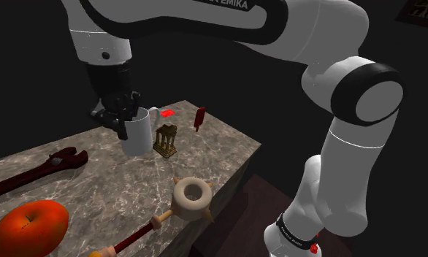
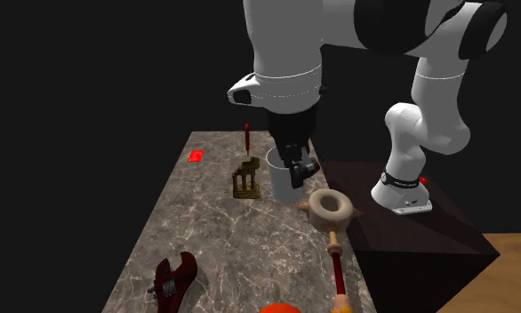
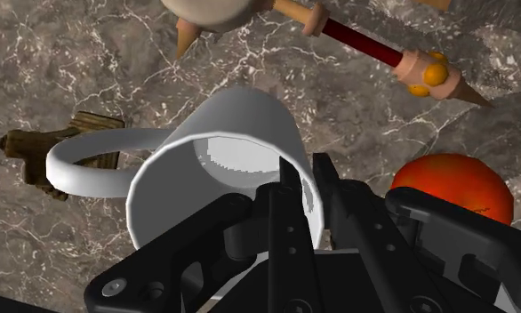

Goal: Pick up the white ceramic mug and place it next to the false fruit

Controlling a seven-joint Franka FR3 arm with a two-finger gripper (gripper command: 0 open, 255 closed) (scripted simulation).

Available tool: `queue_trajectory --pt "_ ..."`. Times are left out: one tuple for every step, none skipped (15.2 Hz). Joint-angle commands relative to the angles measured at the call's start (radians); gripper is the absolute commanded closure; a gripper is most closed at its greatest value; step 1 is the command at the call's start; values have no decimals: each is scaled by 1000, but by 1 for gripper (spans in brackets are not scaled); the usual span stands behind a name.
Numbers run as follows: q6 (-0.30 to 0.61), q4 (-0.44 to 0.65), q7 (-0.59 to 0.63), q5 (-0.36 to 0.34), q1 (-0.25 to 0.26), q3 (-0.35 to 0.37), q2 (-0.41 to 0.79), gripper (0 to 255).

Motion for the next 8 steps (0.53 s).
queue_trajectory --pt "2 -6 45 4 27 17 -4 255" --pt "2 -2 68 5 41 25 -1 255" --pt "1 3 90 6 55 34 3 255" --pt "1 9 113 6 70 42 9 255" --pt "-1 17 136 6 85 51 15 255" --pt "-2 27 159 5 100 59 23 255" --pt "-4 33 172 5 109 64 28 255" --pt "11 15 171 6 108 63 25 255"
